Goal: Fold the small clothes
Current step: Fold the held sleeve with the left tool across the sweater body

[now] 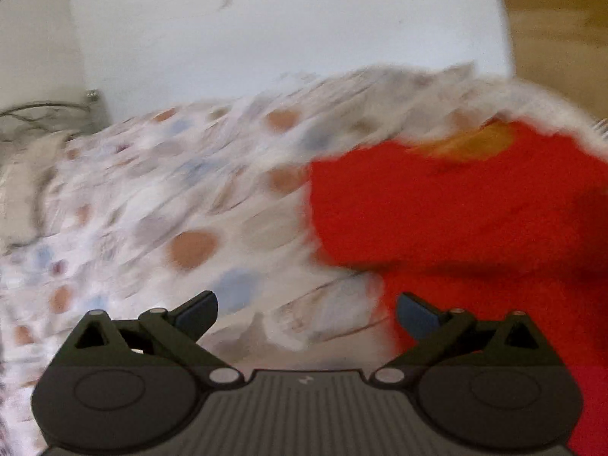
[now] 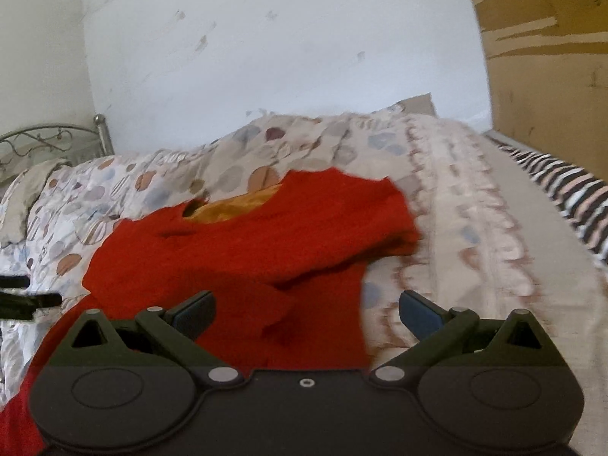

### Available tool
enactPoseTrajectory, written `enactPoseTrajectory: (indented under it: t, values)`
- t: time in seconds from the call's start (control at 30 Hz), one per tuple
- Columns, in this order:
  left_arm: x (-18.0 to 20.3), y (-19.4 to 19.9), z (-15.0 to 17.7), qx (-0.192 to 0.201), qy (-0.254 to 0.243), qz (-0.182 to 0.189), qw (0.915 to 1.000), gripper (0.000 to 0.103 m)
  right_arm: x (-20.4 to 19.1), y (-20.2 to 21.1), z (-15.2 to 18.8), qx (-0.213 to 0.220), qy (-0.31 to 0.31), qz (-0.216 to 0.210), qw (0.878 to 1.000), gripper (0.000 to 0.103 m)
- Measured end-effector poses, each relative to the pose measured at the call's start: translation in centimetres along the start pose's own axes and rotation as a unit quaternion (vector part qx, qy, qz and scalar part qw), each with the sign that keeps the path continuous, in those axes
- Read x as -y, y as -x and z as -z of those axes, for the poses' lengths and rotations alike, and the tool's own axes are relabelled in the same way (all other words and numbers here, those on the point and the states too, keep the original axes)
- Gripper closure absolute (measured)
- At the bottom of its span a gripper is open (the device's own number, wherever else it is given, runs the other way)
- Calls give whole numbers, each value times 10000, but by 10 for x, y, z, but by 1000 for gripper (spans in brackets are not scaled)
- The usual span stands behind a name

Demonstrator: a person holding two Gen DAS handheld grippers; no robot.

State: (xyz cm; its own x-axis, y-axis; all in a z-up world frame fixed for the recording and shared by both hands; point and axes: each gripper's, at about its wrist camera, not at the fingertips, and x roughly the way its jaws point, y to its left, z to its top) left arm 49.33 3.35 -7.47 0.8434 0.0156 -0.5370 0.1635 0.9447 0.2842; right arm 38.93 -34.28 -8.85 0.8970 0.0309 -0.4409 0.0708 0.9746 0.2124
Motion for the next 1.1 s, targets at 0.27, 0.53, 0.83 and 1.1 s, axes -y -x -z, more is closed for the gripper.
enactPoseTrajectory:
  t: [0.27,0.53,0.83,1.1]
  values:
    - [-20,-50,-2,99,342,317,9989,3,-19,-44,-5,-550,113,-85,9984,11]
    - [5,-73,-13,706,-456,469,9954,18,-40,-58,-8,-548,351,-113,9978,73]
    - [-4,-70,-18,1329,-381,373,9897,95,-45,-42,-26,-30,522,-62,9986,94]
    - [-22,-76,-21,610,257,652,9957,98,-46,-66,-3,-784,640,135,9948,94]
